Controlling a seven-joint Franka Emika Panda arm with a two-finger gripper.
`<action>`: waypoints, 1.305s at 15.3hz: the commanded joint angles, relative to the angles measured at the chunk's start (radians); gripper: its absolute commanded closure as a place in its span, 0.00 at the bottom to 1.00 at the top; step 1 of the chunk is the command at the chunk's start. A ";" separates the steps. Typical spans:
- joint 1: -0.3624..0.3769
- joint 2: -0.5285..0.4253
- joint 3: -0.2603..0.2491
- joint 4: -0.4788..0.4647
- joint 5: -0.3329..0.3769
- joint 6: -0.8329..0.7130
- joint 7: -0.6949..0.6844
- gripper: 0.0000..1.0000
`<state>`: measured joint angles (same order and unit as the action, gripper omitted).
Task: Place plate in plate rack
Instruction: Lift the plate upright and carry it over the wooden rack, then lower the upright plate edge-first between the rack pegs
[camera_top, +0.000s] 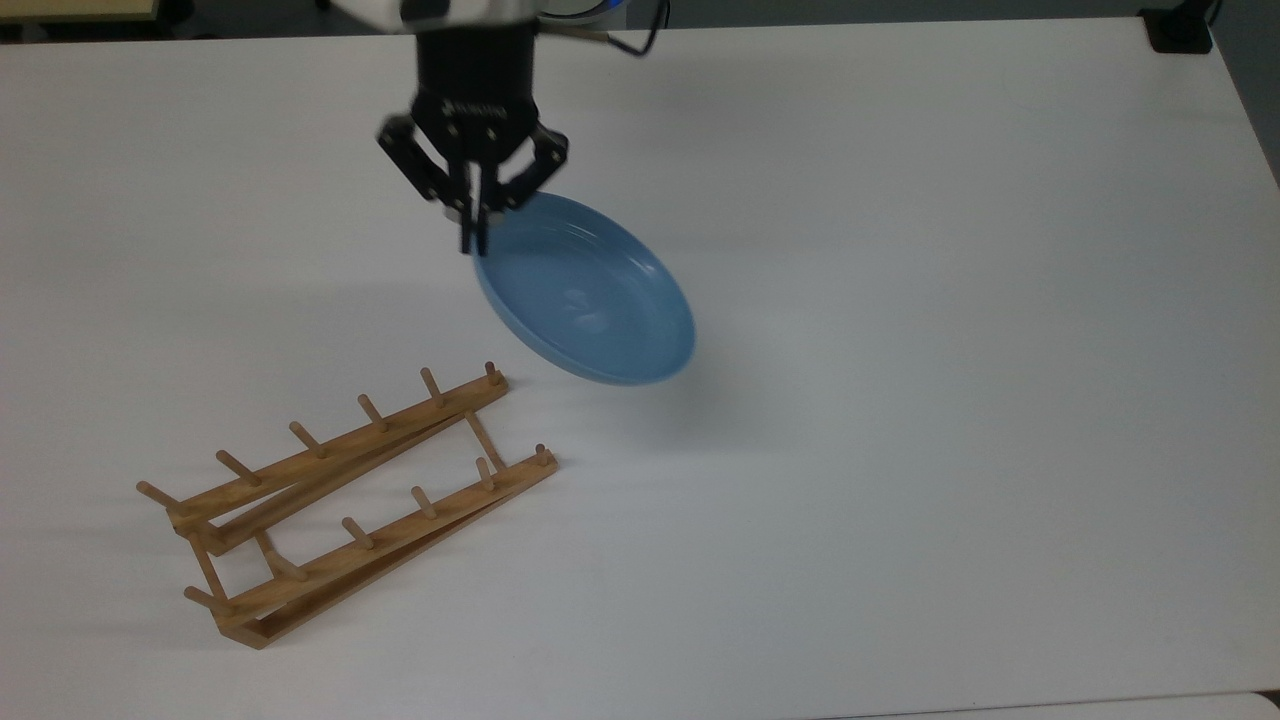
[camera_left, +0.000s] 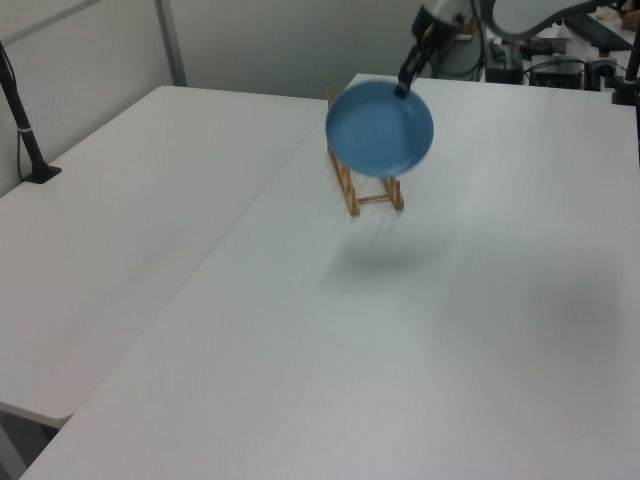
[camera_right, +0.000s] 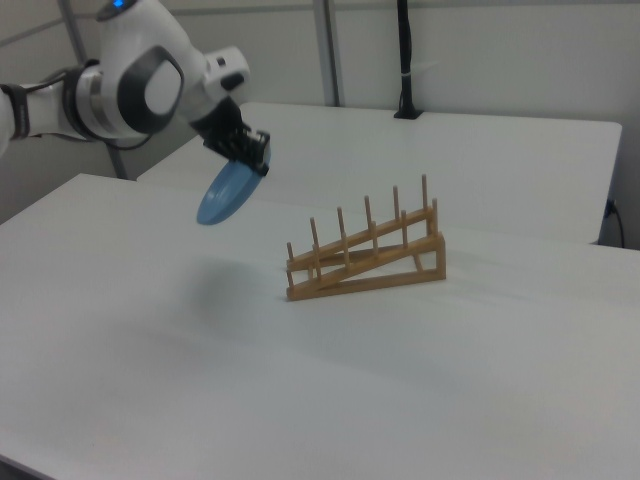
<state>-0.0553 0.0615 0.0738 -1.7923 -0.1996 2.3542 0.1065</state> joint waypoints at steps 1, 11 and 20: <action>0.000 -0.069 -0.002 -0.021 -0.170 0.028 0.019 1.00; 0.014 -0.037 0.003 -0.068 -0.752 0.097 0.278 1.00; 0.020 0.055 0.050 -0.067 -1.138 0.088 0.579 1.00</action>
<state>-0.0416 0.0996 0.1179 -1.8520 -1.2274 2.4290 0.5972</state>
